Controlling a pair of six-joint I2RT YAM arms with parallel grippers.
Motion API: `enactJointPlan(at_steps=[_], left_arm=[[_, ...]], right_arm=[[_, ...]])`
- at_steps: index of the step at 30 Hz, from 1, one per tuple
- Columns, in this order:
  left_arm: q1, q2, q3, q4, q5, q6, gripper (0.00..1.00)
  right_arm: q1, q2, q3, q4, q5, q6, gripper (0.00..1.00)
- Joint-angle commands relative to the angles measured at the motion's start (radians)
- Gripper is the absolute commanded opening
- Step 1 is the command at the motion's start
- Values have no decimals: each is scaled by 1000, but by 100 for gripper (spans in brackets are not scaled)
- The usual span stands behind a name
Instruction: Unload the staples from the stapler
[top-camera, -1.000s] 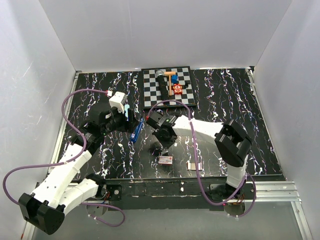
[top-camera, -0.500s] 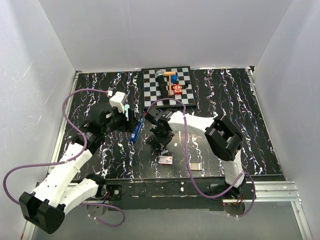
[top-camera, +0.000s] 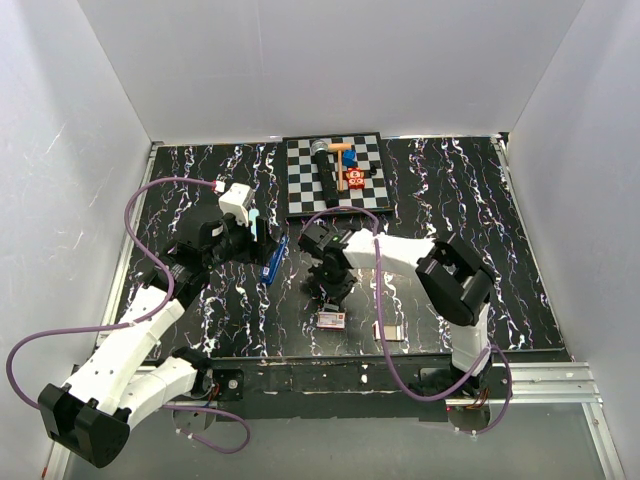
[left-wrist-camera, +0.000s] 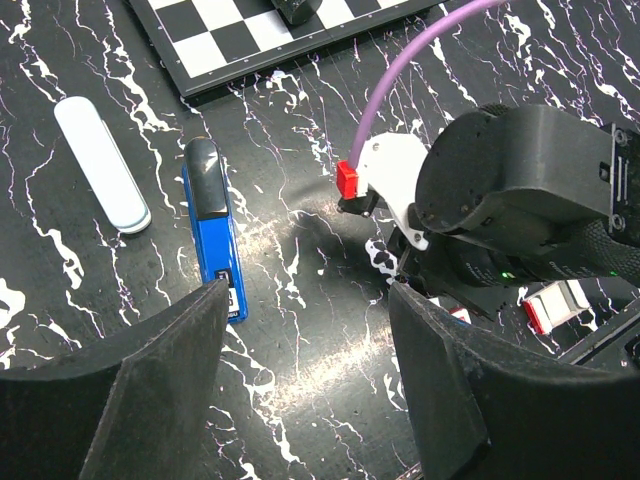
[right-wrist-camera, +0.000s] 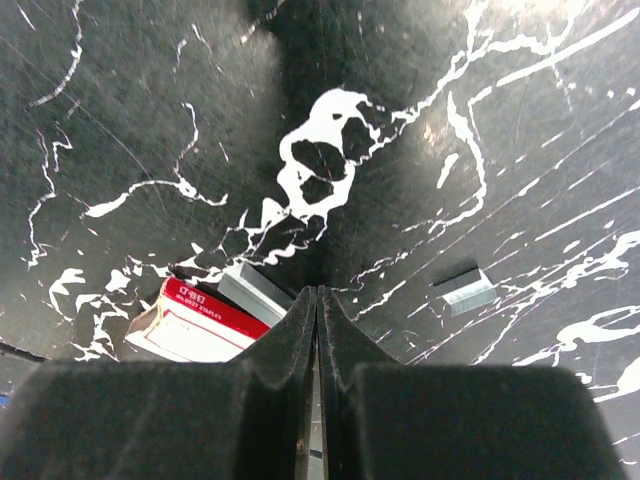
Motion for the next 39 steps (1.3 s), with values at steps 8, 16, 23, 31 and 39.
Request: enactJointPlan(at_steps=[8, 16, 23, 31, 39], left_arm=[[-3, -25, -6, 8, -9, 9, 65], [-3, -34, -6, 6, -13, 9, 65], [-3, -45, -7, 6, -18, 8, 65], [-3, -40, -7, 8, -15, 8, 65], [-3, -49, -4, 8, -12, 5, 65]], right_arm=[[30, -45, -70, -8, -18, 35, 9], [70, -35, -33, -36, -23, 52, 9], [98, -9, 17, -50, -97, 69, 10], [101, -41, 39, -73, -37, 69, 12], [101, -133, -10, -44, 54, 124, 32]])
